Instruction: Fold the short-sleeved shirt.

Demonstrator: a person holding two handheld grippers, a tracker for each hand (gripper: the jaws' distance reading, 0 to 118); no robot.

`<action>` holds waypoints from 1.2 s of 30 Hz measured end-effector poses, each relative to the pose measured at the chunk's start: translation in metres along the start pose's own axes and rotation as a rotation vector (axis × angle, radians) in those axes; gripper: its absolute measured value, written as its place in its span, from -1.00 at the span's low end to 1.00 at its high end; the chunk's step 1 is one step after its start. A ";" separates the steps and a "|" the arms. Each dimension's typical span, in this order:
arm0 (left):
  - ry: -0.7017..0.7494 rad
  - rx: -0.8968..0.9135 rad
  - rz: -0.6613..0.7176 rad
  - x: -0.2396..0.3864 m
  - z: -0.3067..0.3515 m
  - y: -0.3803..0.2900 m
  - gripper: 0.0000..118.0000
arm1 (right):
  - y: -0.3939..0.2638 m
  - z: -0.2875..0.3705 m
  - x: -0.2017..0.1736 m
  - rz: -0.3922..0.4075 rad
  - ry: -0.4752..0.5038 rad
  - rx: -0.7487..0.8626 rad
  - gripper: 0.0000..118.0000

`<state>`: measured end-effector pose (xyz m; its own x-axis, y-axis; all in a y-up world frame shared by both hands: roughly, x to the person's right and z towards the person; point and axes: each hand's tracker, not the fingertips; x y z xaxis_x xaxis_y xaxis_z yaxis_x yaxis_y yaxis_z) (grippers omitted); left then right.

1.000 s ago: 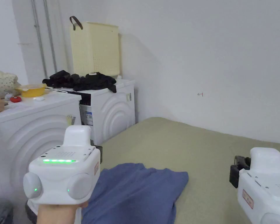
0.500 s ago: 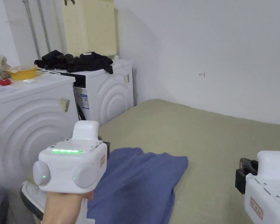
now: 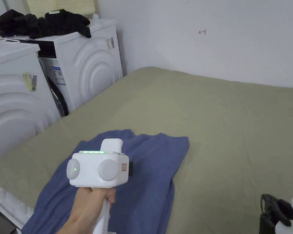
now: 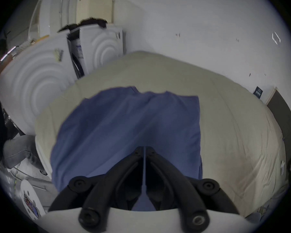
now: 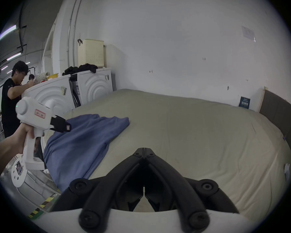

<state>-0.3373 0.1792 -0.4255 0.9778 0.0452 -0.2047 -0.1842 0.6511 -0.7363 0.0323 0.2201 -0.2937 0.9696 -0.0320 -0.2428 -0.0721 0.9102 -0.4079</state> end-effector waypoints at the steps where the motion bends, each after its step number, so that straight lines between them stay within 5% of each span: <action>1: -0.005 -0.014 0.004 0.002 -0.010 0.001 -0.74 | -0.004 -0.003 0.001 0.002 -0.001 -0.015 -0.97; 2: -0.029 -0.041 0.002 0.002 -0.018 0.002 -0.32 | -0.007 -0.005 0.001 0.007 0.000 -0.027 -0.97; 3: -0.055 -0.083 0.000 0.004 -0.028 0.001 0.51 | -0.011 -0.009 0.002 0.010 -0.002 -0.038 -0.97; 4: -0.072 -0.126 0.002 0.005 -0.039 0.002 0.97 | -0.015 -0.012 0.003 0.008 -0.006 -0.049 -0.97; 10: -0.063 -0.161 -0.031 0.019 -0.058 -0.006 0.99 | -0.030 -0.023 0.009 -0.021 -0.005 -0.104 -0.97; 16: -0.055 -0.196 -0.115 0.038 -0.083 -0.029 0.46 | -0.040 -0.015 0.016 -0.038 -0.008 -0.137 -0.97; 17: -0.043 -0.205 -0.085 0.040 -0.076 -0.027 0.20 | -0.041 -0.010 0.019 -0.050 -0.011 -0.140 -0.97; 18: -0.049 -0.206 -0.085 0.042 -0.070 -0.024 -0.70 | -0.042 -0.006 0.021 -0.061 -0.012 -0.141 -0.97; 19: -0.038 -0.188 -0.096 0.037 -0.066 -0.022 -1.00 | -0.043 -0.001 0.024 -0.069 -0.016 -0.142 -0.97; 29: -0.032 -0.099 -0.153 0.058 0.009 0.011 -1.00 | -0.041 0.074 0.072 -0.118 -0.134 -0.084 -0.97; 36: -0.154 0.034 -0.261 0.163 0.051 0.046 -1.00 | -0.046 0.127 0.111 -0.177 -0.248 -0.037 -0.97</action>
<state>-0.1815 0.2555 -0.4598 0.9958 -0.0143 0.0907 0.0762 0.6804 -0.7288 0.1734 0.2270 -0.1900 0.9950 -0.0828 0.0554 0.0990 0.8836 -0.4577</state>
